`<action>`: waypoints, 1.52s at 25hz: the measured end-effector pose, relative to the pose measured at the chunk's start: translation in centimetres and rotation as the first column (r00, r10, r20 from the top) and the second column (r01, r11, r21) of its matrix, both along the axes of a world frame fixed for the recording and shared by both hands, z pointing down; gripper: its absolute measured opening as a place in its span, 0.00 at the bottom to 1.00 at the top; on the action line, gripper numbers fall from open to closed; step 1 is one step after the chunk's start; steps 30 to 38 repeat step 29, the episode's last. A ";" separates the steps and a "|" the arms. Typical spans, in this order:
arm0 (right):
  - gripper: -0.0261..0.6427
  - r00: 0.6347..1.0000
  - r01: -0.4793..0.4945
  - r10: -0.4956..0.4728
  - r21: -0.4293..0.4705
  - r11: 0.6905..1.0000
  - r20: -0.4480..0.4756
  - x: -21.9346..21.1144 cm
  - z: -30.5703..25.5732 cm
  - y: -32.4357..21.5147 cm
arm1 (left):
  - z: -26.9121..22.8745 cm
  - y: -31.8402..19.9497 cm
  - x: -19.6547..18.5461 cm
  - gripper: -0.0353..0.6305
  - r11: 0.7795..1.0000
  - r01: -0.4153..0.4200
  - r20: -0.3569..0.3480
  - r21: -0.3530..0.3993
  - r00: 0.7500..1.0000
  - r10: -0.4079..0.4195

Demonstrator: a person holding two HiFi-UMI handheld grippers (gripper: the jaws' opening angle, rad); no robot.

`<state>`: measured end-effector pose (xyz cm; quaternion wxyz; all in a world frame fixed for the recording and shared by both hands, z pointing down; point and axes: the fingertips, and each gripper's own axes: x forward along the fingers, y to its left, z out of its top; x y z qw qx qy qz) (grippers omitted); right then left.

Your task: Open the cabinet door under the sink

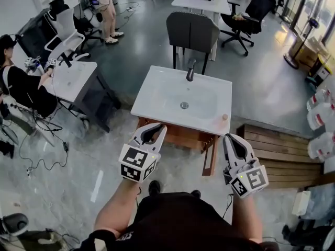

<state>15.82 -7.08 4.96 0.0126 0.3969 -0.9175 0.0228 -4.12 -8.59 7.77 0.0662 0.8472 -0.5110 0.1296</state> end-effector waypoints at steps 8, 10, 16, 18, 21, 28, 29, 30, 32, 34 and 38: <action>0.06 1.000 -0.003 0.002 -0.012 1.000 -0.013 -1.5 0.3 1.6 | -0.1 -0.1 0.2 0.12 0.998 -0.052 0.019 0.019 0.998 0.052; 0.06 1.000 -0.004 0.004 -0.019 1.000 0.001 -1.5 0.3 1.5 | -0.1 -0.2 0.1 0.12 0.999 -0.052 0.013 0.015 0.999 0.052; 0.06 1.000 -0.013 0.013 -0.018 1.000 -0.002 -1.3 0.5 1.9 | 0.4 0.1 -0.1 0.12 0.999 -0.046 -0.010 0.000 0.999 0.046; 0.06 1.000 -0.016 0.016 -0.022 1.000 0.001 -1.0 0.6 2.1 | 0.4 0.2 -0.1 0.12 0.999 -0.044 -0.011 0.001 0.999 0.044; 0.06 1.000 -0.016 0.016 -0.027 1.000 0.000 -0.9 0.9 2.3 | 0.4 0.5 -0.1 0.12 0.999 -0.041 -0.008 0.005 0.999 0.041; 0.06 1.000 -0.004 0.004 -0.026 1.000 -0.004 -1.7 0.8 2.3 | 0.8 0.7 -0.6 0.12 1.000 -0.029 -0.008 -0.008 1.000 0.029; 0.06 1.000 -0.003 0.002 -0.026 1.000 -0.005 -1.9 0.8 2.3 | 0.8 0.8 -0.7 0.12 1.000 -0.028 -0.009 -0.010 1.000 0.028; 0.06 1.000 -0.003 0.002 -0.026 1.000 -0.005 -1.9 0.8 2.3 | 0.8 0.8 -0.7 0.12 1.000 -0.028 -0.009 -0.010 1.000 0.028; 0.06 1.000 -0.003 0.002 -0.026 1.000 -0.005 -1.9 0.8 2.3 | 0.8 0.8 -0.7 0.12 1.000 -0.028 -0.009 -0.010 1.000 0.028; 0.06 1.000 -0.003 0.002 -0.026 1.000 -0.005 -1.9 0.8 2.3 | 0.8 0.8 -0.7 0.12 1.000 -0.028 -0.009 -0.010 1.000 0.028; 0.06 1.000 -0.003 0.002 -0.026 1.000 -0.005 -1.9 0.8 2.3 | 0.8 0.8 -0.7 0.12 1.000 -0.028 -0.009 -0.010 1.000 0.028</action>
